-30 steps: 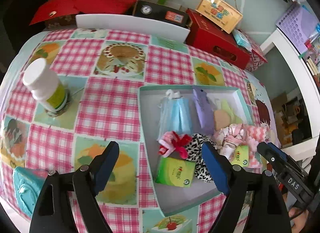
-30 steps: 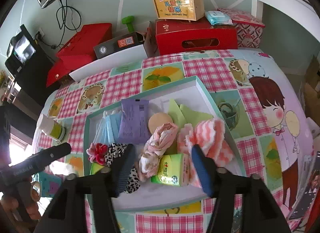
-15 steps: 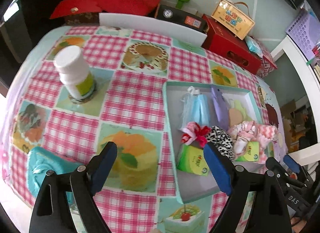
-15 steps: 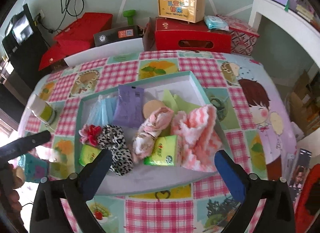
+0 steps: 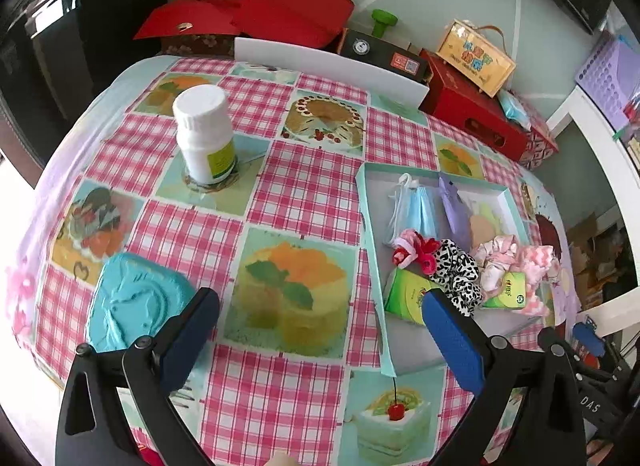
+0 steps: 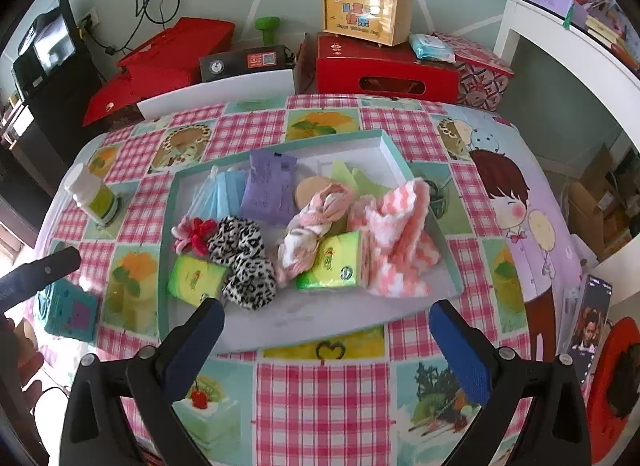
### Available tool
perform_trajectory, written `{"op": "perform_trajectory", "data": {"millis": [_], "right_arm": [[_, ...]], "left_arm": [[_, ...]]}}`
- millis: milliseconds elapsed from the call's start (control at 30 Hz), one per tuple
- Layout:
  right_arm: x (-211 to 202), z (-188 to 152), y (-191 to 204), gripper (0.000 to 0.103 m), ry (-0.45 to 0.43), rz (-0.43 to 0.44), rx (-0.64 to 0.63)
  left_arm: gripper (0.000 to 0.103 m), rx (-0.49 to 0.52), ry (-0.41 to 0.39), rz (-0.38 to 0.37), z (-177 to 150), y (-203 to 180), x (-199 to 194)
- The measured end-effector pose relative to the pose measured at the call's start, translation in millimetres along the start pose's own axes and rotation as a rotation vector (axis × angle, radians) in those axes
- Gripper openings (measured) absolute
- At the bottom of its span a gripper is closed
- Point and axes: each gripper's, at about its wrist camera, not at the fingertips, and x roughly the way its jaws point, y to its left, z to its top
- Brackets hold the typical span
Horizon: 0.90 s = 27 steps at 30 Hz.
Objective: Organize soft objects
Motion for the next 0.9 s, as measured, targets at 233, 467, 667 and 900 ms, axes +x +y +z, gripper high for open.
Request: {"op": "perform_trajectory", "data": {"millis": [233,467,667,900], "right_arm": [[-4.7,-23.2,11.4,0.103,0.002,0.005,-0.014],[2.6,-41.5,22.1,0.103,0.021,0.014,-0.027],[10.9,-59.3,32.9,0.103,0.031,0.023,-0.043],[18.5,-75.6,42.8,0.103,0.026,0.017,-0.063]], "left_arm": [[0.101,0.010,-0.015,0.014,-17.9,11.0,-6.9],[0.101,0.040,-0.057,0.037,-43.8,21.4,-9.2],[0.101,0.087,-0.038,0.051,-65.4,23.1,-1.5],[0.101,0.134,-0.032,0.049,-82.3,18.2,0.1]]}}
